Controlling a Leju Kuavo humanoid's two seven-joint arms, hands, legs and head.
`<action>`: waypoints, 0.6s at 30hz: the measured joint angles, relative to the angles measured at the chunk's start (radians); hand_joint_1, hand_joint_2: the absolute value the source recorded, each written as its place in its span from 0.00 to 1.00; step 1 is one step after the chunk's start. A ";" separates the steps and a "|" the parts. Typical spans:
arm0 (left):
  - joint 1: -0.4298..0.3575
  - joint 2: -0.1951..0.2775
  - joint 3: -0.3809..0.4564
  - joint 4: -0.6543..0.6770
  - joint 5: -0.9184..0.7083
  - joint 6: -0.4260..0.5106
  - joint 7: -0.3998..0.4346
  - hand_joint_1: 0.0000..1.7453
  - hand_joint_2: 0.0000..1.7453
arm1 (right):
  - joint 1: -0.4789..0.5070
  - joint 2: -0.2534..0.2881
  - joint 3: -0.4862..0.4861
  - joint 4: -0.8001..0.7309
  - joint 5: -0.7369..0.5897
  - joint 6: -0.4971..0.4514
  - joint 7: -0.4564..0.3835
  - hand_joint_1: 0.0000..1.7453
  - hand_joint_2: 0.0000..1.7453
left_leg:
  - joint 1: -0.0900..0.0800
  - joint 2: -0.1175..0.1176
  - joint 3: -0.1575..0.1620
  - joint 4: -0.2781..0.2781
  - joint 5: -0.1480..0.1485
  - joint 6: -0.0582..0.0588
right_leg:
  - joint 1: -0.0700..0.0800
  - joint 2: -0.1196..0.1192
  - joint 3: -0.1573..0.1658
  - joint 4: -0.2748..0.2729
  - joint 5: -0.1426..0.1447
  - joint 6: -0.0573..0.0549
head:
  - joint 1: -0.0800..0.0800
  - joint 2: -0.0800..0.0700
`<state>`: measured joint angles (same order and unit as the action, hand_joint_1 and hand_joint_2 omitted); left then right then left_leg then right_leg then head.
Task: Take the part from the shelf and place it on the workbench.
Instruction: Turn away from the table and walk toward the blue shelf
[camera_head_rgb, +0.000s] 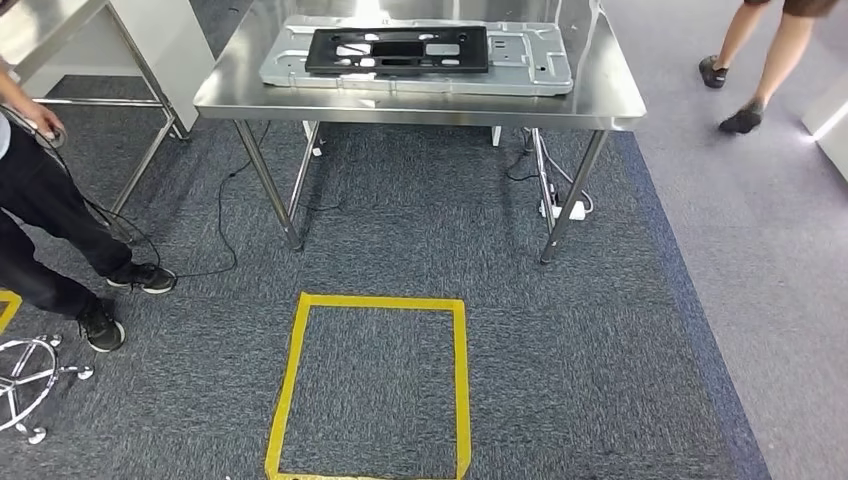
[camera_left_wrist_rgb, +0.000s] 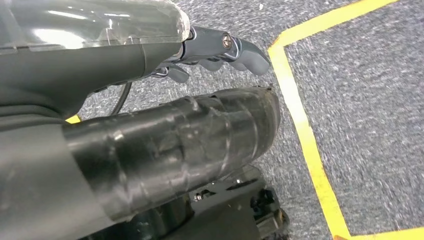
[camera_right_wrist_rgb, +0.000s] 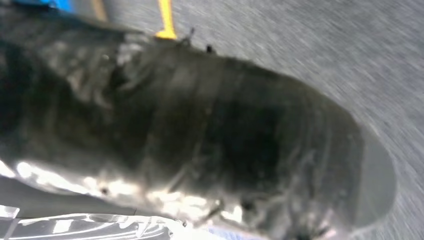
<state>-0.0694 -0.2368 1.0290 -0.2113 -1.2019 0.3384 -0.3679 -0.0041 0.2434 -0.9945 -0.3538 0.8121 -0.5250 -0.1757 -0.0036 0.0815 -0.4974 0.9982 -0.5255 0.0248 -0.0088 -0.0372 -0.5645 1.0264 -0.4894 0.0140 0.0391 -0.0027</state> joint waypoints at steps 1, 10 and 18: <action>-0.002 0.000 0.000 0.000 -0.003 0.000 0.000 0.00 0.00 | 0.000 0.001 0.000 0.017 0.011 0.010 0.018 0.00 0.00 | 0.002 -0.002 0.002 0.003 -0.004 -0.005 | -0.001 0.006 0.000 -0.003 0.002 -0.006 | 0.000 0.000; 0.001 0.000 0.000 0.000 -0.010 0.000 0.000 0.00 0.00 | -0.019 0.003 0.000 0.082 0.032 0.051 0.062 0.00 0.00 | 0.010 -0.084 -0.088 0.190 -0.058 -0.016 | -0.001 0.085 -0.006 -0.003 0.013 -0.031 | 0.000 0.000; -0.004 -0.002 0.001 0.000 -0.010 0.001 0.001 0.00 0.00 | -0.026 0.004 -0.001 0.095 0.029 0.065 0.062 0.00 0.00 | 0.014 -0.106 -0.011 -0.003 0.020 0.022 | -0.001 0.112 -0.035 0.028 0.002 0.006 | 0.002 0.000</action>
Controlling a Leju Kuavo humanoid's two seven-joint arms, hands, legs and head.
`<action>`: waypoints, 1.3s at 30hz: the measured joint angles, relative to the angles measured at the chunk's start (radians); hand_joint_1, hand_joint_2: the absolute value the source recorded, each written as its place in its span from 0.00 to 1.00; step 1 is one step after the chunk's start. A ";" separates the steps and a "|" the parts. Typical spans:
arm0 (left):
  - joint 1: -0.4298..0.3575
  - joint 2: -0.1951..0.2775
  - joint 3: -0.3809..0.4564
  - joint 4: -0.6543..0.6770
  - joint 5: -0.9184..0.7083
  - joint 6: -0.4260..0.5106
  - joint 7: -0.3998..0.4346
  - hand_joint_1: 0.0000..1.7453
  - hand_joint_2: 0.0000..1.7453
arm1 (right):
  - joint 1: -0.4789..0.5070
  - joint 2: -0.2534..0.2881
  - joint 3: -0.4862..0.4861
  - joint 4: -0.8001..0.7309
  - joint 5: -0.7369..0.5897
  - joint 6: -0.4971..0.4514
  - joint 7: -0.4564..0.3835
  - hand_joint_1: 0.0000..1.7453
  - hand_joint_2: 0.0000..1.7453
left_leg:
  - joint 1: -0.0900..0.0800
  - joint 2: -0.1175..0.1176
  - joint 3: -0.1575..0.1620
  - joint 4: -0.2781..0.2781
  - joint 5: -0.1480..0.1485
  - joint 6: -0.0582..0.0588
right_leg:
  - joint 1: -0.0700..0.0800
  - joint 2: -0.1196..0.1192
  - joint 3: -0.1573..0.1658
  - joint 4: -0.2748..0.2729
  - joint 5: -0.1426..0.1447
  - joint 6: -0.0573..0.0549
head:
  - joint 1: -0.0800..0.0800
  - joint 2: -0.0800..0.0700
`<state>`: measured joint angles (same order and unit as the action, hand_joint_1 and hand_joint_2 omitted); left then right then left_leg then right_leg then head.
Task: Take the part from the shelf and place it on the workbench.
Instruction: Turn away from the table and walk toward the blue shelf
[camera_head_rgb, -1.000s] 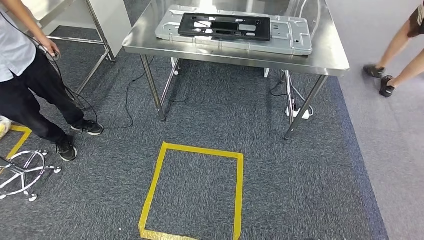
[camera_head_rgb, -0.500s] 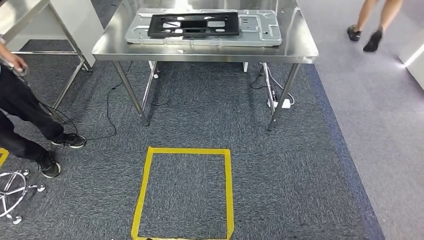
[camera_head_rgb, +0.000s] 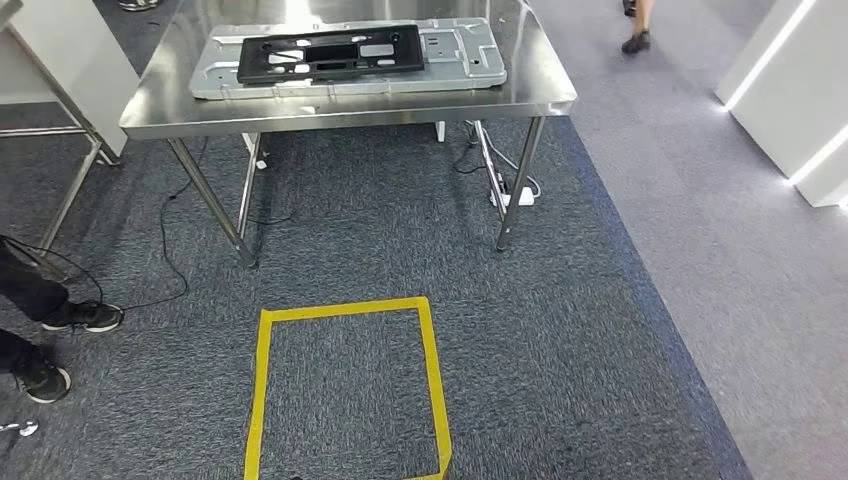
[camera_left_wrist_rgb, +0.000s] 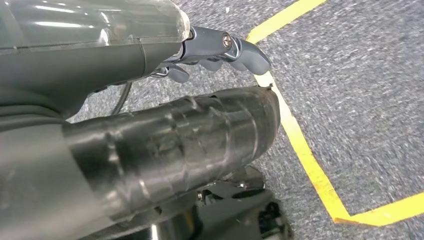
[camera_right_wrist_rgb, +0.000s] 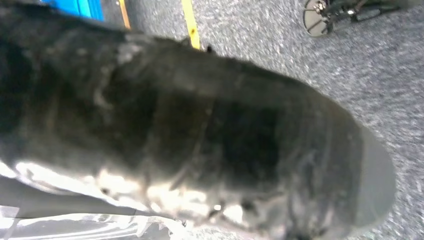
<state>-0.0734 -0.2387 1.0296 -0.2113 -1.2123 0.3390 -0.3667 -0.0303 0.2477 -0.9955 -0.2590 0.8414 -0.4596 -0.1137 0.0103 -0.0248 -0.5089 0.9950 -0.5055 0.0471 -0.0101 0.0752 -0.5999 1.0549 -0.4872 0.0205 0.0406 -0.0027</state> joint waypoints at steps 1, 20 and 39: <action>0.000 0.000 0.000 0.000 0.000 0.000 0.000 0.00 0.00 | -0.001 0.000 0.000 0.001 0.000 0.000 0.000 0.00 0.00 | 0.001 0.012 0.000 -0.005 0.004 0.005 | 0.000 -0.023 -0.019 0.043 -0.027 0.002 | 0.001 0.000; 0.005 0.000 0.001 0.000 -0.005 0.004 0.005 0.00 0.00 | -0.015 0.000 -0.022 0.004 -0.026 0.052 -0.029 0.00 0.00 | -0.004 0.036 -0.117 0.286 -0.152 -0.040 | 0.006 -0.049 0.035 -0.041 0.013 -0.040 | 0.001 0.000; 0.006 0.002 0.002 0.000 -0.004 0.005 0.005 0.00 0.00 | -0.015 0.001 -0.023 0.012 -0.016 0.059 -0.035 0.00 0.00 | -0.007 0.099 -0.010 0.009 -0.001 0.001 | -0.001 -0.108 -0.006 0.063 -0.021 0.010 | 0.006 0.000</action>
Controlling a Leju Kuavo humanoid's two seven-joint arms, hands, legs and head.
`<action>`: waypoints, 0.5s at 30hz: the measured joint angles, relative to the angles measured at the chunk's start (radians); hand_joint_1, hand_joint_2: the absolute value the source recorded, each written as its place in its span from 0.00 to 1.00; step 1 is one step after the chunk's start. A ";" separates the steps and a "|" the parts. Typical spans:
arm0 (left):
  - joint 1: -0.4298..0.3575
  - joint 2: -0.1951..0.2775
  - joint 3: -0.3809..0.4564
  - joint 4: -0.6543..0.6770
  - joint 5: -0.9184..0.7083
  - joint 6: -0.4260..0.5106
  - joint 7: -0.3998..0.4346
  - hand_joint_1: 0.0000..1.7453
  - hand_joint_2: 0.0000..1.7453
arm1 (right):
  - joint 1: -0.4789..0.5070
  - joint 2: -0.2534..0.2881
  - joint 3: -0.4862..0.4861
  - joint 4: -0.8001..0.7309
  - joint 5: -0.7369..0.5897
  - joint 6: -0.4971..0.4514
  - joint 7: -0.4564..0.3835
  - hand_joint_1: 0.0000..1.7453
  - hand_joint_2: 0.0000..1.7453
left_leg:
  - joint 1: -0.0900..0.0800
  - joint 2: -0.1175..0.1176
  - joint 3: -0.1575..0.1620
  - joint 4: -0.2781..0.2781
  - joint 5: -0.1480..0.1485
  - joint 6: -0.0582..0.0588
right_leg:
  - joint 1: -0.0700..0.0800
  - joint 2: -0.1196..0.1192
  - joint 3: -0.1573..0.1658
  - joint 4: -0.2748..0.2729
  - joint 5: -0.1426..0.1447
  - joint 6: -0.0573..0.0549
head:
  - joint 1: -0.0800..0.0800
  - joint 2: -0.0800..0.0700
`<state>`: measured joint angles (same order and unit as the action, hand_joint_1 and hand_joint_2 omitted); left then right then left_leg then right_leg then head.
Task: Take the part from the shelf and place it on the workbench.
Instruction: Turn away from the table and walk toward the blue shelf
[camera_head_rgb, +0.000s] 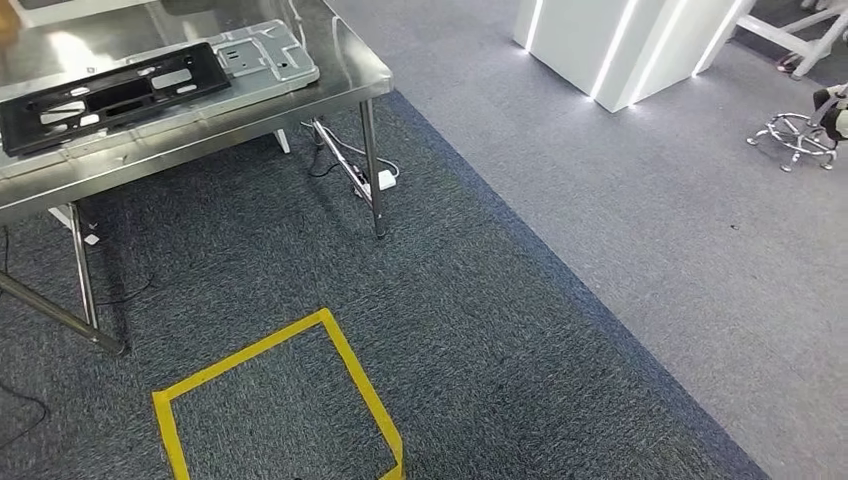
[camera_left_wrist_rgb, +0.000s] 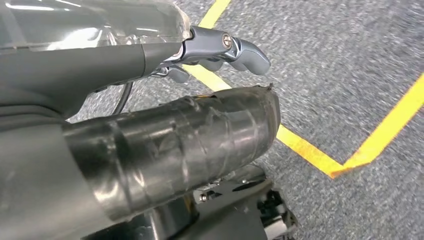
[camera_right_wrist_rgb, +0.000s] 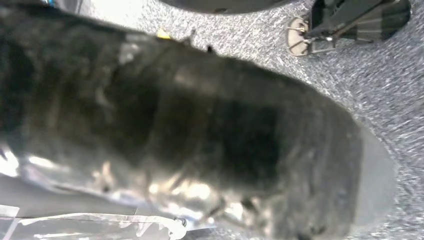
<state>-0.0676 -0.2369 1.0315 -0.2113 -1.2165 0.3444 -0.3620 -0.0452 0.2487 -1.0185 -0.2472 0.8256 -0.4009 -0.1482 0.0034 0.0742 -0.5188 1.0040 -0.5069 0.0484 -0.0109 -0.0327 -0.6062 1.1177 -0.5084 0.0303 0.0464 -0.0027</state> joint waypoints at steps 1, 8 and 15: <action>0.000 0.000 0.000 0.000 0.000 0.000 0.000 0.00 0.00 | -0.001 0.000 0.000 0.000 0.000 0.000 0.000 0.00 0.00 | -0.002 0.008 0.002 0.001 -0.004 -0.005 | 0.003 -0.016 0.029 -0.055 0.017 -0.005 | 0.000 0.000; -0.006 0.000 0.001 0.000 0.003 -0.001 0.001 0.00 0.00 | 0.000 0.001 0.000 0.000 0.007 0.000 0.006 0.00 0.00 | 0.002 -0.022 -0.019 0.086 -0.073 -0.039 | 0.003 0.020 0.048 -0.107 0.033 -0.044 | -0.002 0.000; 0.001 0.001 0.008 0.000 0.006 -0.004 -0.003 0.00 0.00 | -0.001 0.001 0.000 0.000 0.028 0.015 0.007 0.00 0.00 | 0.005 -0.099 -0.060 0.140 -0.038 -0.033 | 0.009 0.107 0.044 -0.095 0.032 -0.048 | -0.002 0.000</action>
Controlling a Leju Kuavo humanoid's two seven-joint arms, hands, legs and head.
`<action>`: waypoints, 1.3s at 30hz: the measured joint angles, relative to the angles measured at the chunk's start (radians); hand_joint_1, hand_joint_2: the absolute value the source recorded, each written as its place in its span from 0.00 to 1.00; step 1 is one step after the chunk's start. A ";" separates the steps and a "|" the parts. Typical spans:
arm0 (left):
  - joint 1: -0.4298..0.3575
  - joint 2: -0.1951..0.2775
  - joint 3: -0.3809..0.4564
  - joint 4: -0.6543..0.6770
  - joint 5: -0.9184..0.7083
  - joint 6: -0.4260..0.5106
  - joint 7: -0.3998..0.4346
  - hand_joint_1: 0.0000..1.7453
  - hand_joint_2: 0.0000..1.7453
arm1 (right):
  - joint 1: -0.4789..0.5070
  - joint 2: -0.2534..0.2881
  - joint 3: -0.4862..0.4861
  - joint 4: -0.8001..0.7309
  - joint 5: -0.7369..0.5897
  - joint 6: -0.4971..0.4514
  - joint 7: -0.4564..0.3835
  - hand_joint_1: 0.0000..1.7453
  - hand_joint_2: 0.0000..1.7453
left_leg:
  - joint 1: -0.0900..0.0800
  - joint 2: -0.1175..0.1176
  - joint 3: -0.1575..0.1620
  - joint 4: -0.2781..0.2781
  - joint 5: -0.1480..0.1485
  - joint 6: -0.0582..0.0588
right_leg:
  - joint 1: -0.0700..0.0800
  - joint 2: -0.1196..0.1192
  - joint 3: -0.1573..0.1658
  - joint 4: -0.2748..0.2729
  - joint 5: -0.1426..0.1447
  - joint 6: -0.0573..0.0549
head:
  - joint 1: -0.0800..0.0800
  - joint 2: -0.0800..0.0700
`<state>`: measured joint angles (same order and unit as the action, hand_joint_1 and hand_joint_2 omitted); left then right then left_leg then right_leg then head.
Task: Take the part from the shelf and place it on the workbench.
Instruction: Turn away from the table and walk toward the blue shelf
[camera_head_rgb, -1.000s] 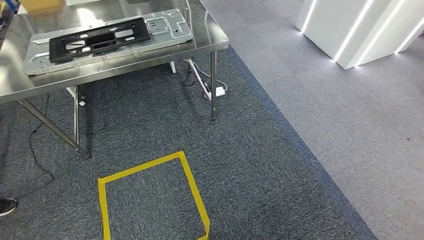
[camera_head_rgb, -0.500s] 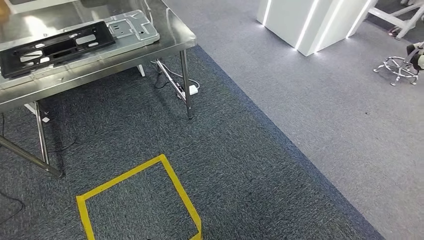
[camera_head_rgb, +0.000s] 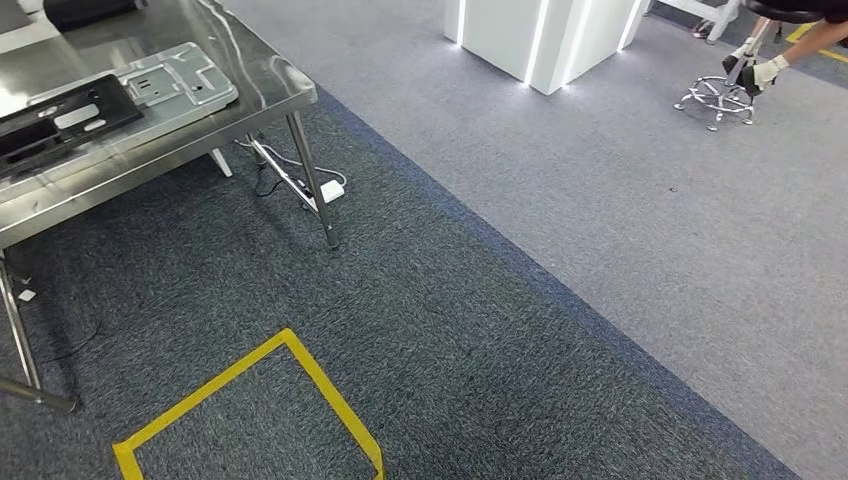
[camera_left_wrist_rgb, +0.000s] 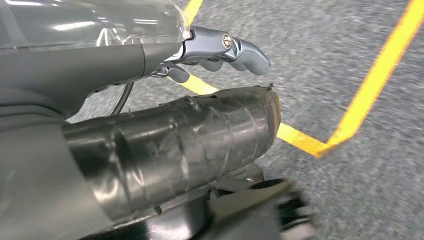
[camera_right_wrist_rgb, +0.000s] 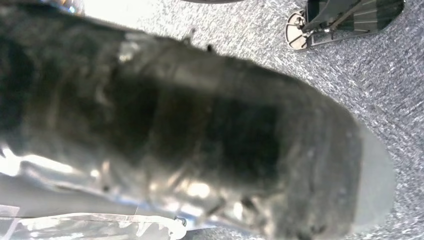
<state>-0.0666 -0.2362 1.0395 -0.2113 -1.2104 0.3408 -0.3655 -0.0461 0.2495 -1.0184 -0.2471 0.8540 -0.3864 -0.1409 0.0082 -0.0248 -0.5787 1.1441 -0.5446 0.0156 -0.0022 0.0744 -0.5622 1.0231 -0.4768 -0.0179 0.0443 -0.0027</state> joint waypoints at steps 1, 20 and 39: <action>0.000 0.000 0.001 0.000 0.001 -0.001 -0.004 0.00 0.00 | -0.001 0.000 0.000 0.000 0.004 0.000 0.000 0.00 0.00 | 0.001 -0.024 0.024 -0.060 0.024 0.003 | 0.000 0.012 -0.003 0.004 -0.001 0.003 | 0.000 0.000; -0.013 -0.003 0.011 0.000 -0.007 -0.027 -0.052 0.00 0.00 | -0.014 0.000 0.049 0.007 0.101 0.032 -0.031 0.00 0.00 | -0.008 0.134 0.072 -0.140 0.031 0.010 | -0.005 -0.124 -0.001 -0.004 0.000 0.033 | 0.005 0.000; -0.009 -0.006 0.004 0.000 -0.030 -0.020 -0.015 0.00 0.00 | -0.013 -0.001 0.080 0.018 0.119 0.033 0.003 0.00 0.00 | 0.006 0.019 0.041 -0.119 0.049 0.034 | -0.010 -0.021 -0.053 0.090 -0.047 0.053 | 0.006 0.000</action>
<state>-0.0756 -0.2424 1.0438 -0.2113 -1.2403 0.3209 -0.3802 -0.0590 0.2486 -0.9388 -0.2290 0.9727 -0.3532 -0.1378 0.0146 -0.0056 -0.5378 1.0247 -0.4956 0.0493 -0.0124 0.0532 -0.6149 1.1127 -0.5238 0.0354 0.0508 -0.0027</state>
